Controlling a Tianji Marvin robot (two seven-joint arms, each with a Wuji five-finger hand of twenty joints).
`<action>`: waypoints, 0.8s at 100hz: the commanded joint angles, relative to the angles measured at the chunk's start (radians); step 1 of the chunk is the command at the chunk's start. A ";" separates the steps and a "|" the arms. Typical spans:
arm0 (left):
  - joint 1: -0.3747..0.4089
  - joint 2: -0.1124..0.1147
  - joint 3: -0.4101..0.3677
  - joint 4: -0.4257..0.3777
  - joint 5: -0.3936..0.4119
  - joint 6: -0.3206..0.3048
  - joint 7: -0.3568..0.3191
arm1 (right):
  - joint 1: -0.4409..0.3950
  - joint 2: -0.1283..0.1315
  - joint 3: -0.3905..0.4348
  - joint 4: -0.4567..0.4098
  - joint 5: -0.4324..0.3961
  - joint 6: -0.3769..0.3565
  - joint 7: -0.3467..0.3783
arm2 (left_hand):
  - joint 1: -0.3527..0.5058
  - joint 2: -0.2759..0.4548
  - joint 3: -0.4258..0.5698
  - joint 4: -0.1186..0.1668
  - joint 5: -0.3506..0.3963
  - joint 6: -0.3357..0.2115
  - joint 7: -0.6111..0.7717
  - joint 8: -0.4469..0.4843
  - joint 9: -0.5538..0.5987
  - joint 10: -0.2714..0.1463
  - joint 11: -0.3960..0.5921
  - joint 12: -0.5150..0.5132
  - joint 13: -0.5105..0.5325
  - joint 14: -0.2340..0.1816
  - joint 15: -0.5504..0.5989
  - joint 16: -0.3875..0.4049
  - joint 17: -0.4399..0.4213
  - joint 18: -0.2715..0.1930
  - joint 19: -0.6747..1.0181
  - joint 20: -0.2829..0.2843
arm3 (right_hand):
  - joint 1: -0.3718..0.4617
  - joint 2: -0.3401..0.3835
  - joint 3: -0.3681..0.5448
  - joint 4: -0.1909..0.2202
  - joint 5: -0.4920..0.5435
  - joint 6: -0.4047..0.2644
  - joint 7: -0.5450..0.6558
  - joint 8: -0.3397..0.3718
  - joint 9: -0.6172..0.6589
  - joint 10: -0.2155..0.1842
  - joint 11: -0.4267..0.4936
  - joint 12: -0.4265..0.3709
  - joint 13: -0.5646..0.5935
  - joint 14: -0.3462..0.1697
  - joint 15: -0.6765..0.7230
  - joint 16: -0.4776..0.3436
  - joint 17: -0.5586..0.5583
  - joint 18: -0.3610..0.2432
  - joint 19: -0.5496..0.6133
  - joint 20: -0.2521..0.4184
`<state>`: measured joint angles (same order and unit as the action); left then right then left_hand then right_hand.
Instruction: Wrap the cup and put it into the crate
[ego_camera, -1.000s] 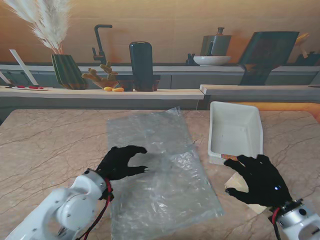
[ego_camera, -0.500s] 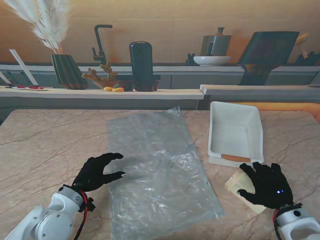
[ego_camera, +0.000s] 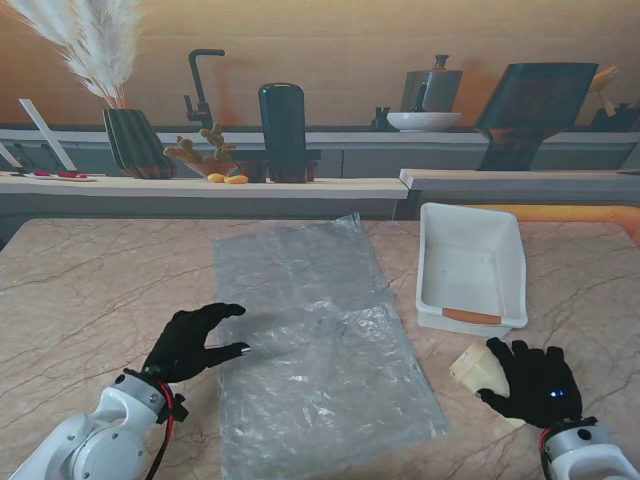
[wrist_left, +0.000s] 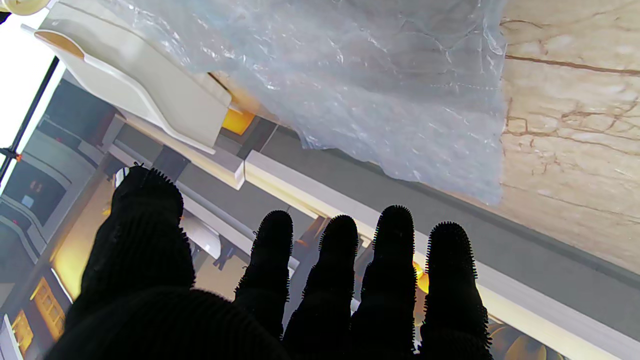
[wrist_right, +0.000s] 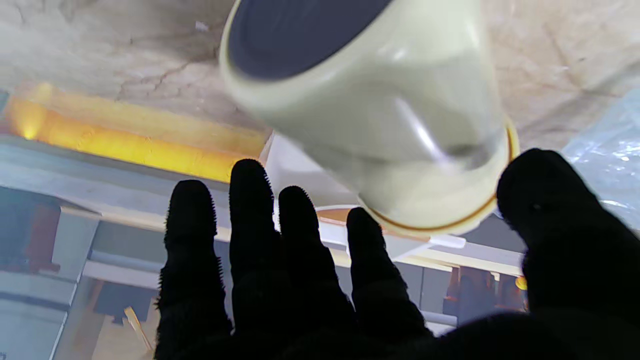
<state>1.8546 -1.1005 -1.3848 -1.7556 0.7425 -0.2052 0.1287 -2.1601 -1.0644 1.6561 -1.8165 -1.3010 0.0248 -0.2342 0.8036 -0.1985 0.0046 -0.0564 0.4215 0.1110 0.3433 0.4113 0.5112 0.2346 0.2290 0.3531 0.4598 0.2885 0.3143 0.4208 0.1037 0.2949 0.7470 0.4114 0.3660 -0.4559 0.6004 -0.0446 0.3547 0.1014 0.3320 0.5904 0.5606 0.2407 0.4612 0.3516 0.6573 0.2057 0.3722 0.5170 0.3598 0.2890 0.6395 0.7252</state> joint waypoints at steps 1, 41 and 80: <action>0.014 -0.004 -0.005 -0.008 0.002 -0.003 0.002 | 0.015 -0.003 -0.015 0.021 -0.002 0.011 0.023 | 0.023 0.037 -0.017 0.019 0.013 -0.030 -0.030 -0.009 0.021 -0.017 -0.027 -0.011 0.023 -0.003 -0.009 0.003 0.006 0.015 -0.009 0.002 | 0.022 -0.024 -0.006 0.034 0.040 -0.043 0.036 0.018 0.002 0.032 0.018 0.016 0.031 0.025 0.025 0.017 0.009 0.022 0.026 0.021; 0.045 -0.001 -0.042 -0.042 0.044 -0.016 0.007 | 0.111 0.015 -0.155 0.103 0.019 0.157 0.257 | 0.025 0.042 -0.017 0.018 0.026 -0.030 -0.032 -0.008 0.039 -0.017 -0.028 -0.010 0.027 -0.002 -0.010 0.004 0.008 0.015 -0.012 0.004 | 0.288 -0.065 0.046 0.061 0.293 -0.067 0.191 0.090 0.192 0.029 0.254 0.101 0.173 0.022 0.427 0.188 0.121 -0.048 0.451 0.058; 0.071 0.007 -0.073 -0.083 0.088 -0.018 -0.027 | -0.007 0.008 -0.083 0.003 -0.068 0.127 0.185 | 0.029 0.049 -0.018 0.017 0.048 -0.036 -0.029 -0.004 0.060 -0.018 -0.030 -0.008 0.038 -0.004 -0.012 0.003 0.020 0.016 -0.020 0.003 | 0.498 -0.245 0.372 -0.054 0.392 -0.190 0.659 -0.052 0.394 0.024 0.381 0.182 0.356 -0.023 0.641 0.258 0.279 -0.070 0.699 0.077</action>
<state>1.9212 -1.0929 -1.4590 -1.8415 0.8368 -0.2297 0.1017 -2.0808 -1.0522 1.5660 -1.7994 -1.3660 0.1805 -0.0517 0.8034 -0.1871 0.0024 -0.0564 0.4445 0.0995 0.3427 0.4113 0.5499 0.2278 0.2208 0.3531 0.4853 0.2885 0.3128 0.4207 0.1222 0.2967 0.7457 0.4114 0.4160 -0.7278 0.5348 -0.1441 0.5674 0.3901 0.7704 0.5353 0.9258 0.2853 0.7737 0.4978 0.9175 0.2461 0.8171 0.6744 0.6157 0.2857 1.2582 0.7625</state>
